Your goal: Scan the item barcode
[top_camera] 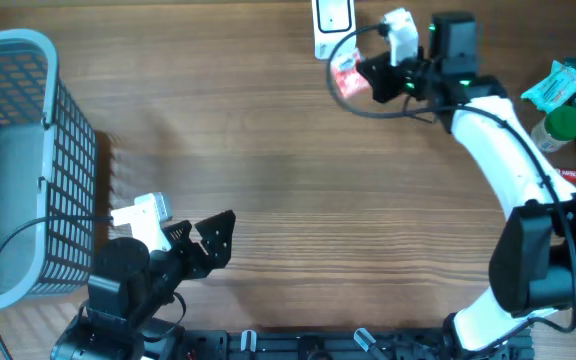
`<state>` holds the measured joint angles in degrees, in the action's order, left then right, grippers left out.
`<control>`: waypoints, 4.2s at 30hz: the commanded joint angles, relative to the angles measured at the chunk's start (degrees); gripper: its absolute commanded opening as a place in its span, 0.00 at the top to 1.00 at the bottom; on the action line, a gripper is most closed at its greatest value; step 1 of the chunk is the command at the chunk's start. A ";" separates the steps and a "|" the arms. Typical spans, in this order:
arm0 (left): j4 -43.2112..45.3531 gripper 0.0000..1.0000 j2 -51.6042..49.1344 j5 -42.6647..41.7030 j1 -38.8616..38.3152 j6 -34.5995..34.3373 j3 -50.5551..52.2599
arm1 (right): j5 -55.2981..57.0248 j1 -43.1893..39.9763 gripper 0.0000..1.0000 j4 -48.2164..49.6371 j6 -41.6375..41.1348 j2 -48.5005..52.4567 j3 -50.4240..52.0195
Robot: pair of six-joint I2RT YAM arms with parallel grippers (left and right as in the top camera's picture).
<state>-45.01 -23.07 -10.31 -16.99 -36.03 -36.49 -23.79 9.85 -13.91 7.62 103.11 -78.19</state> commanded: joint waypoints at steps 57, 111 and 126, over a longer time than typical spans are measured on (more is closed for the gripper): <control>0.11 0.00 -0.02 0.37 -0.37 1.14 -0.04 | 39.08 -40.57 0.96 -31.89 -30.29 22.27 -31.89; 0.11 0.00 -0.02 0.37 -0.37 1.14 -0.04 | -0.81 -26.45 0.00 -72.72 -23.56 -38.34 -26.32; 0.11 0.00 -0.02 0.37 -0.37 1.14 -0.04 | -7.19 -15.06 0.00 -25.38 -18.71 -57.92 20.61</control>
<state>-44.99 -23.07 -10.28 -16.99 -36.03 -36.49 -27.11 -6.76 -46.78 -10.39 52.05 -67.37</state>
